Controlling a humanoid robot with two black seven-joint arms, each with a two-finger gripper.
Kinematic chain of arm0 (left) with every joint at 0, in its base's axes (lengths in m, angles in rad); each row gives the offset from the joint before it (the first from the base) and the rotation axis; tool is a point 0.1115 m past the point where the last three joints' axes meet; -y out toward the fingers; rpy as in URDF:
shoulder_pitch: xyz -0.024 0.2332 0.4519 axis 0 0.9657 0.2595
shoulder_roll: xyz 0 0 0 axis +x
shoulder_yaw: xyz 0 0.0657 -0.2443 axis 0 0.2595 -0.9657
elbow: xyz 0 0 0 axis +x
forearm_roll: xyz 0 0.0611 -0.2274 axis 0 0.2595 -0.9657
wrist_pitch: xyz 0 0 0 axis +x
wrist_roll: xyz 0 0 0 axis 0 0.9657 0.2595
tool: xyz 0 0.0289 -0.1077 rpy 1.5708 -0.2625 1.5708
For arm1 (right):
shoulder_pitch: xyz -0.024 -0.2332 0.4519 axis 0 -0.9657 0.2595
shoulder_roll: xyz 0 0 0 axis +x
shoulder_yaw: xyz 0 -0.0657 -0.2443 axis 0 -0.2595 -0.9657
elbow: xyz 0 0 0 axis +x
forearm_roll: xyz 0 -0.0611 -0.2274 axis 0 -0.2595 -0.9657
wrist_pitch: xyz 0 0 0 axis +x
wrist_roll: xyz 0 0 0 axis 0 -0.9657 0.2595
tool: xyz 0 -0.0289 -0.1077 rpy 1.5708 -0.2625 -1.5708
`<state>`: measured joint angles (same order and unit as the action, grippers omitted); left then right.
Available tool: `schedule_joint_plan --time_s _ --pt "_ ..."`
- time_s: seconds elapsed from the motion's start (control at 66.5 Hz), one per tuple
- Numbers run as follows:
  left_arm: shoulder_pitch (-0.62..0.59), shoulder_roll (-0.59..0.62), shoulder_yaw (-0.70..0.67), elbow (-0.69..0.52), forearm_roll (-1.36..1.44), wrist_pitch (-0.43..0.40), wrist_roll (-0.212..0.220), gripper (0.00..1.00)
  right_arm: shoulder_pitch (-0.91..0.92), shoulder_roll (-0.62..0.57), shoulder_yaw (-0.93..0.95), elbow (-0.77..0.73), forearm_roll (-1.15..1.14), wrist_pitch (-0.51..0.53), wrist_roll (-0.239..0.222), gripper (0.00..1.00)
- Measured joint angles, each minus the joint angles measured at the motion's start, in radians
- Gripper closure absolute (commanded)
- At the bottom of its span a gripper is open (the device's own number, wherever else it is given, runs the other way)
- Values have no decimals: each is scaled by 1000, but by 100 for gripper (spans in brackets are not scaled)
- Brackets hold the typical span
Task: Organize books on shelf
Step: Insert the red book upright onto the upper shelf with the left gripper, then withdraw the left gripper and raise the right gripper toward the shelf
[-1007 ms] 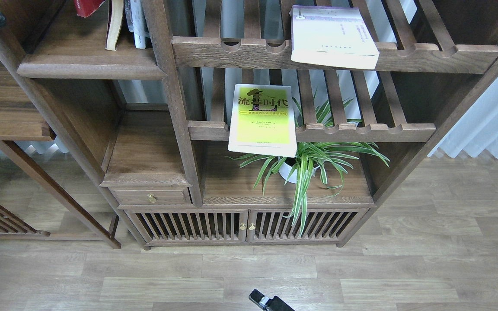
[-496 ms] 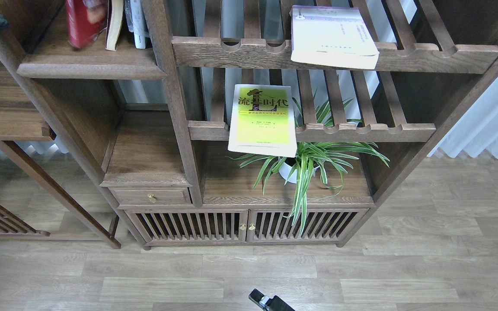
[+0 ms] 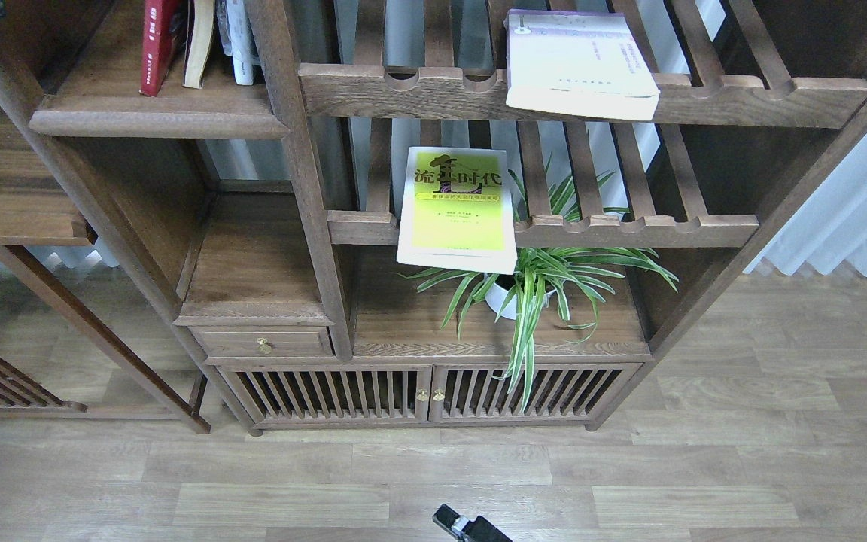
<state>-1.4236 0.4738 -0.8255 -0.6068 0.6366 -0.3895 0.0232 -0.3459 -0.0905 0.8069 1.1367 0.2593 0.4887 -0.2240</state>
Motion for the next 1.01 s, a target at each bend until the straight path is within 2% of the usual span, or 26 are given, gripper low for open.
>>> schedule_joint_plan --time_s 0.045,0.18,0.286,0.511,0.721,1.007 --pt "0 0 -9 -5 0 0 0 38 0 0 0 0 0 0 0 2" --pt "3 14 -39 -49 -7 0 13 36 4 0 4 0 0 0 0 2" --pt "16 44 -45 -94 -18 0 20 25 5 0 25 0 4 0 0 2" --pt "117 142 -63 -270 -73 8 21 23 10 -2 44 41 20 0 -5 2" --pt "219 212 -109 -450 -140 76 23 2 12 2 74 80 25 0 -10 2" --pt "258 307 -191 -595 -171 91 21 0 13 4 111 117 35 0 -12 2"
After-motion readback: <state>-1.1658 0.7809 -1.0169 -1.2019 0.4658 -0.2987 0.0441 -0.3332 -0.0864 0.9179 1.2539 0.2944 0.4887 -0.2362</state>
